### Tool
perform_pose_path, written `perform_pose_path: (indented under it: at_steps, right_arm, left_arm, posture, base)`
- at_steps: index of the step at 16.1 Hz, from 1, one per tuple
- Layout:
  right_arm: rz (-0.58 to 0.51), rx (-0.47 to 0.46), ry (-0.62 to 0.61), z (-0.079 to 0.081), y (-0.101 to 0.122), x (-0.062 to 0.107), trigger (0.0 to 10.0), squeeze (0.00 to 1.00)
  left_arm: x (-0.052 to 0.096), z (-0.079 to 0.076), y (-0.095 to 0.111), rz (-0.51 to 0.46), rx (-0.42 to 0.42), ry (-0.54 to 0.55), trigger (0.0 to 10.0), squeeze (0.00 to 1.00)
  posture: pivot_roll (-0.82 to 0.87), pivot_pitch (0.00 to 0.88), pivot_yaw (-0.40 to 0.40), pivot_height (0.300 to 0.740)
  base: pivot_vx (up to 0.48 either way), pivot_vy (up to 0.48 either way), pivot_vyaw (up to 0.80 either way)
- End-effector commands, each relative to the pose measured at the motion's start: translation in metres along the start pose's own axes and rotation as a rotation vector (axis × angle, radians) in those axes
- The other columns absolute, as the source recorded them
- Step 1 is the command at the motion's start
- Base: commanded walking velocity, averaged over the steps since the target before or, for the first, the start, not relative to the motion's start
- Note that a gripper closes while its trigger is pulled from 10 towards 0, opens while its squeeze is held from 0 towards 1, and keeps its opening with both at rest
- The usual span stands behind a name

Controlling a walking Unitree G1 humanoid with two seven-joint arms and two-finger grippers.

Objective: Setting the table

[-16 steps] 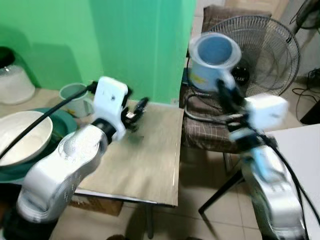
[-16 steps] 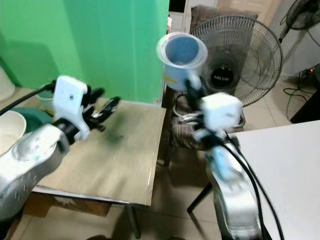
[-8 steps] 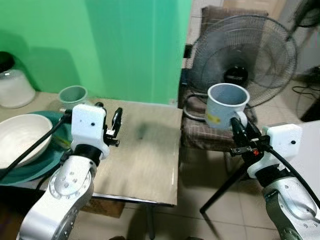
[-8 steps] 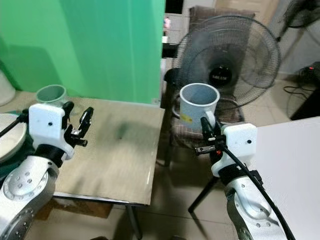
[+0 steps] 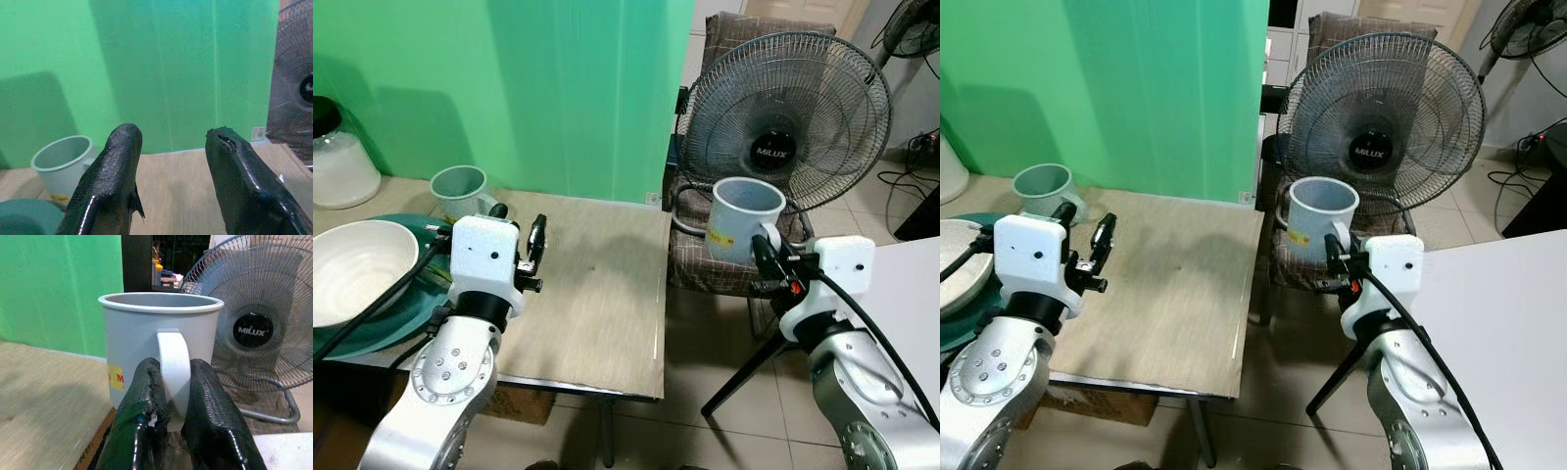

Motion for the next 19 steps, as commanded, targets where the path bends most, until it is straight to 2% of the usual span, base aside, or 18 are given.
perform_pose_path:
  at_steps: [1,10,19]
  right_arm:
    - [0.016,0.004,0.002,-0.0003,-0.0018,-0.0016,10.0,0.00]
    - [0.021,0.003,0.004,0.0015,-0.0012,-0.0048,10.0,0.00]
    - [0.023,0.003,0.009,0.0020,-0.0012,-0.0064,10.0,0.00]
  left_arm:
    - [-0.0013,-0.0027,-0.0029,0.009,-0.011,-0.016,10.0,0.00]
    - [-0.0027,-0.0082,-0.0035,0.011,-0.003,-0.039,10.0,0.00]
    - [-0.0029,-0.0082,-0.0039,0.014,-0.009,-0.042,10.0,0.00]
  posture:
    - [-0.04,0.048,-0.024,0.740]
    - [-0.05,0.051,-0.026,0.740]
    - [-0.04,0.049,-0.029,0.740]
  base:
    - [0.000,0.000,0.00]
    - [0.000,0.000,0.00]
    - [-0.283,0.000,0.00]
Point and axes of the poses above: a point about 5 cm out from each wrist's last joint towards the gripper, its own x axis pointing back from the gripper into the wrist, its own y axis along the axis of the wrist's last joint, z = x × y, the point moved 3 cm from there along -x, pointing out of the wrist towards the gripper, and after that the axes turned 5 degrees about x, right-handed, at the moved point
